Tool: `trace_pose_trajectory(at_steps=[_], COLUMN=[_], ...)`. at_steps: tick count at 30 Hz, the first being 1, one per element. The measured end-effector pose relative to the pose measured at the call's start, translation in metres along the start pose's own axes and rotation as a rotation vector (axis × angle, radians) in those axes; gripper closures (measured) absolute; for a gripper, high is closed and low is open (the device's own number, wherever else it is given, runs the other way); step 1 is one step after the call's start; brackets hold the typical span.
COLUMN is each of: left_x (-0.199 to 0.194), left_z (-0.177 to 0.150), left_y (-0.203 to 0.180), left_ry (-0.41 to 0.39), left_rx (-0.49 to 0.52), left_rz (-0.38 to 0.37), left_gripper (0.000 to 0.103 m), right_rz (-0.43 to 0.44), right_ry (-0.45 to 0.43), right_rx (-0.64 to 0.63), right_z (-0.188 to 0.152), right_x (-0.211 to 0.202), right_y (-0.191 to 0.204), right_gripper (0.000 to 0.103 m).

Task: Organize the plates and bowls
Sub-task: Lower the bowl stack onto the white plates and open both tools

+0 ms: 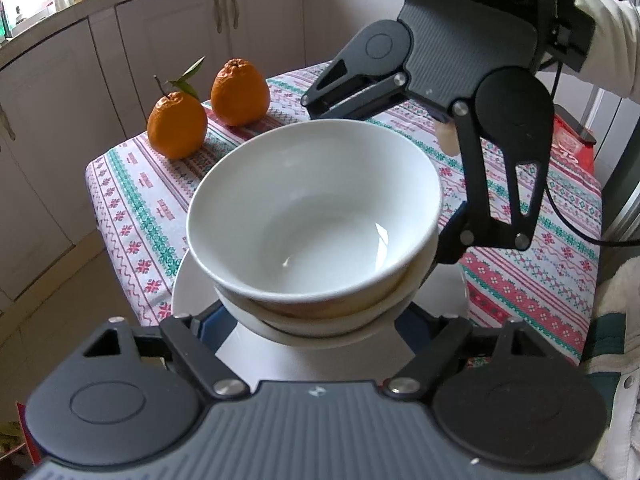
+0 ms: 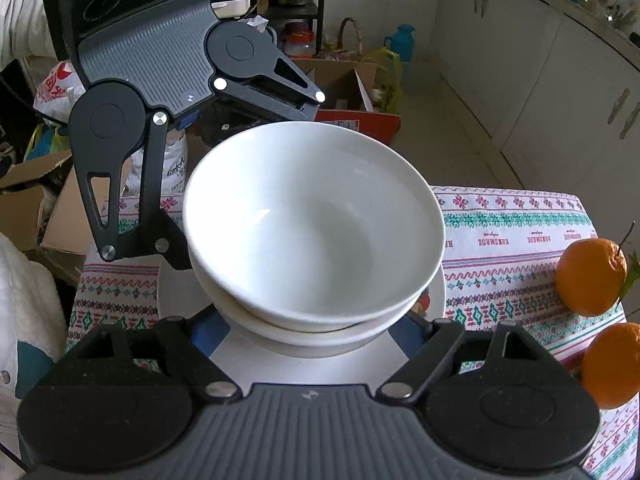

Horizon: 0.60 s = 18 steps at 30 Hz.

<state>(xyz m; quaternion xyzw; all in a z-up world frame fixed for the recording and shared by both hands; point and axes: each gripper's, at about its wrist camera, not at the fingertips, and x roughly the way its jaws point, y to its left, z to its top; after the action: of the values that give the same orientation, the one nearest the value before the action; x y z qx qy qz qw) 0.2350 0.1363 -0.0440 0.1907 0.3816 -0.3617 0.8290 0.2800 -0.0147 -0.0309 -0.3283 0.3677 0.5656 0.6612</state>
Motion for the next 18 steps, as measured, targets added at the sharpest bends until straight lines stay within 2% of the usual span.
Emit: trace_pose_trajectory(at_steps=[3,6,8,10,15,18], left_x=[0.000,-0.001,-0.003,-0.007,-0.026,-0.044], left_z=[0.000,-0.002,-0.004,-0.008,-0.017,-0.022], left_y=[-0.001,-0.005,-0.009,-0.015,-0.035,-0.053], left_ry=[-0.006,-0.001,0.002,0.002,-0.015,-0.073], left_rx=[-0.003,0.002,0.003,0.014,-0.002,-0.026], left_rz=[0.011,0.030,0.050,0.081,0.184,0.262], left_gripper=[0.017,0.016,0.011,0.010,0.007,0.004], right_rz=[0.001,0.007,-0.016,-0.036,-0.149,-0.254], right_ry=[-0.004,-0.010,-0.018,-0.019,-0.024,-0.012], right_rx=[0.024,0.036,0.027,0.028,0.085,0.182], right_z=[-0.002,-0.004,-0.005,-0.007,-0.021,-0.033], right_x=[0.000,-0.002,-0.007,-0.013,-0.035,-0.045], right_y=[-0.003,-0.001,0.005,0.009,0.028,0.045], right_gripper=[0.014,0.008,0.004,0.003,0.000,0.000])
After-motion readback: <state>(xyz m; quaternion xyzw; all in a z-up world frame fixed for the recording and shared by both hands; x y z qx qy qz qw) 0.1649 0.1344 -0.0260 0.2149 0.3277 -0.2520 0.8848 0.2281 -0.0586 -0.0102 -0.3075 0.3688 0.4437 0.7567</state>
